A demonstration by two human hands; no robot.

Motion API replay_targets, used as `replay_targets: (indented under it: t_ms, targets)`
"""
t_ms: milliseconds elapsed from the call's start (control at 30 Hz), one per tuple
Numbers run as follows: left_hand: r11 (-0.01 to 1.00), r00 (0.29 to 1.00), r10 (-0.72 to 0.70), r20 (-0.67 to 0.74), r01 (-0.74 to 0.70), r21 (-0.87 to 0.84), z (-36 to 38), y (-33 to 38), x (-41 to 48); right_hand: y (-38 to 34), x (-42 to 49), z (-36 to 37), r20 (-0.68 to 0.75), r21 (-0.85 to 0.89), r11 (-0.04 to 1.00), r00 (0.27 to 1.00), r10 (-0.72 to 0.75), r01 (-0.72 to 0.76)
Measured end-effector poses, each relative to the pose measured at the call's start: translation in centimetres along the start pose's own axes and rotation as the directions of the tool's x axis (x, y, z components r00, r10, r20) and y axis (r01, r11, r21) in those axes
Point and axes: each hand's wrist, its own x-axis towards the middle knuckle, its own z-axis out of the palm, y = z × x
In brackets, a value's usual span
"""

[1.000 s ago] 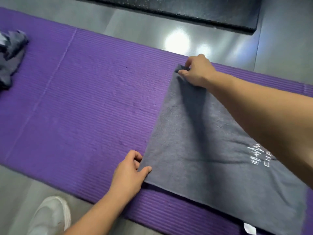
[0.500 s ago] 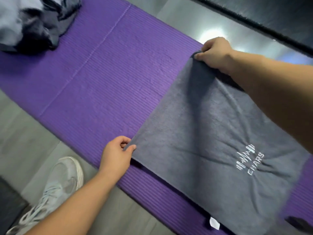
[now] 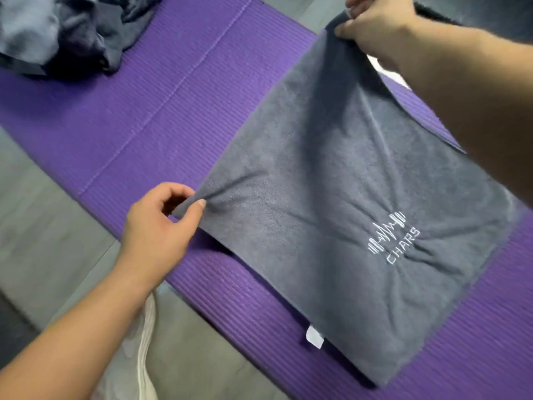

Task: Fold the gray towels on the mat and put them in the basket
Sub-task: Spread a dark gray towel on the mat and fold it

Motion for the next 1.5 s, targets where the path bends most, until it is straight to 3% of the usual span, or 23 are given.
replay_targets:
  t_ms: [100, 167, 367, 567, 667, 833, 1000, 1133, 1300, 1367, 1433, 1500]
  targets:
    - [0.972, 0.958, 0.236, 0.162, -0.235, -0.028, 0.3, 2.2, -3.2, 0.5, -1.6, -3.5, 0.164, -0.106, 0.994, 0.986, 0.011, 0.006]
    - [0.937, 0.894, 0.348, 0.281, -0.335, -0.097, 1.3, 3.4, -5.4, 1.8, -3.2, -6.4, 0.201, -0.056, 0.997, 0.978, -0.047, 0.060]
    - [0.866, 0.702, 0.499, 0.508, -0.420, -0.271, 6.5, 5.4, -11.2, 9.2, -9.7, -15.0, 0.071, -0.034, 0.997, 0.995, -0.064, 0.066]
    - [0.758, 0.489, 0.604, 0.630, -0.596, -0.264, 11.9, 5.6, -15.0, 16.0, -16.6, -18.8, 0.016, -0.082, 0.996, 0.999, 0.044, -0.042]
    - [0.713, 0.429, 0.637, 0.641, -0.645, -0.276, 13.4, 5.7, -16.0, 18.8, -18.6, -18.7, -0.022, 0.100, 0.982, 0.987, 0.161, -0.158]
    - [0.640, 0.345, 0.691, 0.635, -0.700, -0.316, 15.0, 5.6, -17.3, 21.6, -20.7, -17.7, -0.105, 0.403, 0.863, 0.922, 0.374, -0.304]
    - [0.578, 0.271, 0.690, 0.671, -0.764, -0.286, 16.3, 5.2, -17.5, 22.9, -22.1, -17.1, -0.199, 0.502, 0.783, 0.832, 0.518, -0.367]
    - [0.531, 0.241, 0.653, 0.718, -0.822, -0.207, 17.1, 5.1, -17.4, 24.1, -22.0, -16.4, -0.278, 0.485, 0.777, 0.772, 0.572, -0.401]
    - [0.457, 0.179, 0.586, 0.790, -0.878, -0.139, 17.6, 5.9, -18.0, 25.6, -22.0, -15.0, -0.365, 0.351, 0.835, 0.759, 0.539, -0.424]
    - [0.485, 0.187, 0.578, 0.794, -0.862, -0.150, 17.6, 7.3, -17.2, 25.4, -22.4, -14.6, -0.358, 0.358, 0.832, 0.760, 0.542, -0.425]
    - [0.556, 0.300, 0.632, 0.715, -0.818, -0.147, 18.2, 8.6, -14.3, 24.9, -23.6, -14.5, -0.352, 0.364, 0.825, 0.757, 0.551, -0.432]
    - [0.608, 0.496, 0.649, 0.576, -0.794, -0.002, 19.4, 9.8, -9.6, 24.1, -25.9, -13.8, -0.329, 0.326, 0.825, 0.763, 0.557, -0.461]
